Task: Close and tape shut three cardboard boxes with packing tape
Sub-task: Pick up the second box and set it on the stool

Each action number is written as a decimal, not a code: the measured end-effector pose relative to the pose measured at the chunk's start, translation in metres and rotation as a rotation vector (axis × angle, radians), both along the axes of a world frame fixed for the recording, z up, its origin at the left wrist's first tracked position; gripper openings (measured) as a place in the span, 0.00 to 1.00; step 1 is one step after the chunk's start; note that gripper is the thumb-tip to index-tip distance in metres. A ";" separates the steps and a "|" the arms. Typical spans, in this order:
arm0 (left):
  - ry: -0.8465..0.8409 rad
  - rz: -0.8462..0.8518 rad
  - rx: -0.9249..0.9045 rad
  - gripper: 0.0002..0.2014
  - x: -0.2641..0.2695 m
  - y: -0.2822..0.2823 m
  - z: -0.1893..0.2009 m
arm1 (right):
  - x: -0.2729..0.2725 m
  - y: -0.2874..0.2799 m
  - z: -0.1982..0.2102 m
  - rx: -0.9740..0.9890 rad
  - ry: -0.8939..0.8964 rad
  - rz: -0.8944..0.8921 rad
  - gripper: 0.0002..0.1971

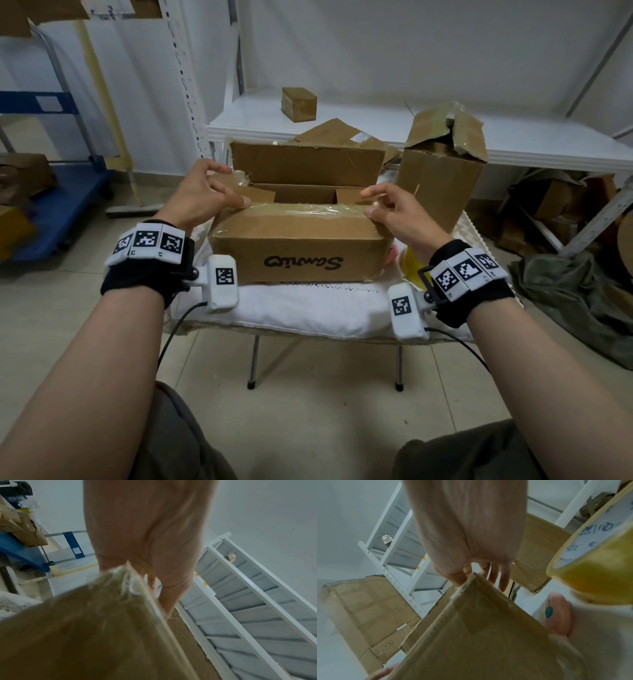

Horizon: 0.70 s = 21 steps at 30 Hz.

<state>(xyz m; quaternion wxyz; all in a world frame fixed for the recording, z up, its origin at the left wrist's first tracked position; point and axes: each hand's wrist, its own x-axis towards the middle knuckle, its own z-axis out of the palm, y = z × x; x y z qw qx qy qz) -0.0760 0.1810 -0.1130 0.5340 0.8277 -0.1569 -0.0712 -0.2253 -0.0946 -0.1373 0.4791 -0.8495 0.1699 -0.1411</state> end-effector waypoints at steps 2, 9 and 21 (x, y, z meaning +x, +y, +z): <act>-0.076 0.005 0.033 0.46 0.000 -0.002 -0.001 | -0.001 0.000 0.001 -0.005 0.003 -0.012 0.15; -0.230 -0.085 0.043 0.55 0.000 -0.009 -0.001 | -0.007 0.000 0.002 0.007 -0.083 -0.035 0.29; -0.225 -0.024 -0.022 0.13 0.006 -0.002 -0.009 | -0.005 -0.003 0.000 -0.135 -0.134 0.012 0.32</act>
